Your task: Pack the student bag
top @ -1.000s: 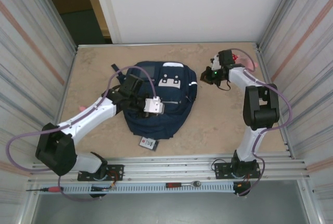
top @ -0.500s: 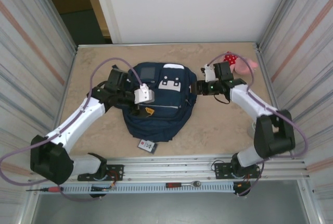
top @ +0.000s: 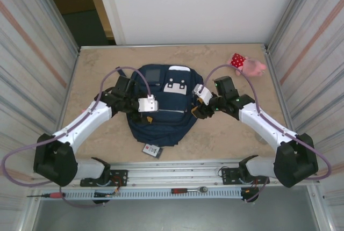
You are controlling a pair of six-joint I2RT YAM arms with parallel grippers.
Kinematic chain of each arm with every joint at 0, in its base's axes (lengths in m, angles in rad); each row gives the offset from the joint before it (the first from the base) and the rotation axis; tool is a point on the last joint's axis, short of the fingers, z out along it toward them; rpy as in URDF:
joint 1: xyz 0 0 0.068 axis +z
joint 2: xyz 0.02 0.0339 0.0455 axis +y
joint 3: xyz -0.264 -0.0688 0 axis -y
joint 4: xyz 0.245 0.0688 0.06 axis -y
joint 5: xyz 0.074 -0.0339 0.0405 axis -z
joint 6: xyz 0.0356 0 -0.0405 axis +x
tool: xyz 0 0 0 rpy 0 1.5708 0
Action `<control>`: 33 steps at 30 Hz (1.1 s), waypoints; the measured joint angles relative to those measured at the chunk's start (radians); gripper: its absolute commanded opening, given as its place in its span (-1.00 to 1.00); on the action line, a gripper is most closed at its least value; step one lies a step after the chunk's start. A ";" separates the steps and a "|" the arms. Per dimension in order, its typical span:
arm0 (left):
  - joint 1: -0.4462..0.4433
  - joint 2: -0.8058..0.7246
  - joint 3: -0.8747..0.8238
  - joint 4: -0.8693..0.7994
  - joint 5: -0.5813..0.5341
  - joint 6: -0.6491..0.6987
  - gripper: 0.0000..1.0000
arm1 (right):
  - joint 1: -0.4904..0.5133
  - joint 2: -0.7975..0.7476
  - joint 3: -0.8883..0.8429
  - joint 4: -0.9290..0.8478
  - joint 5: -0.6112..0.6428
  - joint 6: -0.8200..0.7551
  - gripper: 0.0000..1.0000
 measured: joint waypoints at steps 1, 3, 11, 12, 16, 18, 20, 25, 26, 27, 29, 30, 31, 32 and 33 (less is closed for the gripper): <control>0.001 0.010 0.000 0.001 -0.002 0.003 0.60 | 0.000 0.000 -0.002 -0.004 -0.002 -0.025 0.08; 0.000 0.032 0.000 0.001 -0.008 0.015 0.62 | 0.000 0.003 -0.002 -0.011 -0.015 -0.076 0.07; -0.006 0.060 -0.008 0.022 -0.034 0.046 -0.11 | 0.000 0.048 -0.002 -0.019 -0.048 -0.148 0.08; -0.008 0.060 -0.010 0.023 -0.031 0.040 -0.25 | 0.000 0.051 -0.002 -0.019 -0.050 -0.150 0.08; 0.015 0.058 -0.020 0.027 0.048 -0.011 -0.85 | -0.019 0.052 -0.002 -0.014 -0.090 -0.149 0.12; 0.053 0.041 -0.049 0.068 0.121 -0.053 -0.92 | -0.050 0.052 -0.002 0.000 -0.129 -0.138 0.14; 0.100 0.015 -0.085 0.121 0.193 -0.105 -0.96 | -0.079 0.052 -0.002 0.013 -0.157 -0.134 0.14; 0.145 -0.020 -0.138 0.210 0.290 -0.179 -0.99 | -0.066 0.089 0.002 0.020 -0.211 -0.135 0.14; 0.146 -0.020 -0.139 0.217 0.298 -0.187 -0.99 | -0.063 0.106 0.002 0.028 -0.222 -0.135 0.14; 0.146 -0.020 -0.140 0.225 0.306 -0.195 -0.99 | -0.063 0.120 0.004 0.034 -0.230 -0.137 0.14; 0.149 -0.019 -0.140 0.236 0.324 -0.205 -0.99 | -0.061 0.156 0.016 0.037 -0.240 -0.143 0.14; 0.149 -0.019 -0.140 0.238 0.331 -0.209 -0.99 | -0.060 0.171 0.025 0.037 -0.242 -0.144 0.14; 0.149 -0.019 -0.140 0.241 0.340 -0.212 -0.98 | -0.060 0.188 0.037 0.039 -0.248 -0.146 0.14; 0.149 -0.018 -0.140 0.243 0.345 -0.215 -0.99 | -0.060 0.203 0.050 0.042 -0.254 -0.150 0.14; 0.149 -0.016 -0.140 0.244 0.348 -0.217 -0.99 | -0.060 0.213 0.060 0.045 -0.259 -0.151 0.14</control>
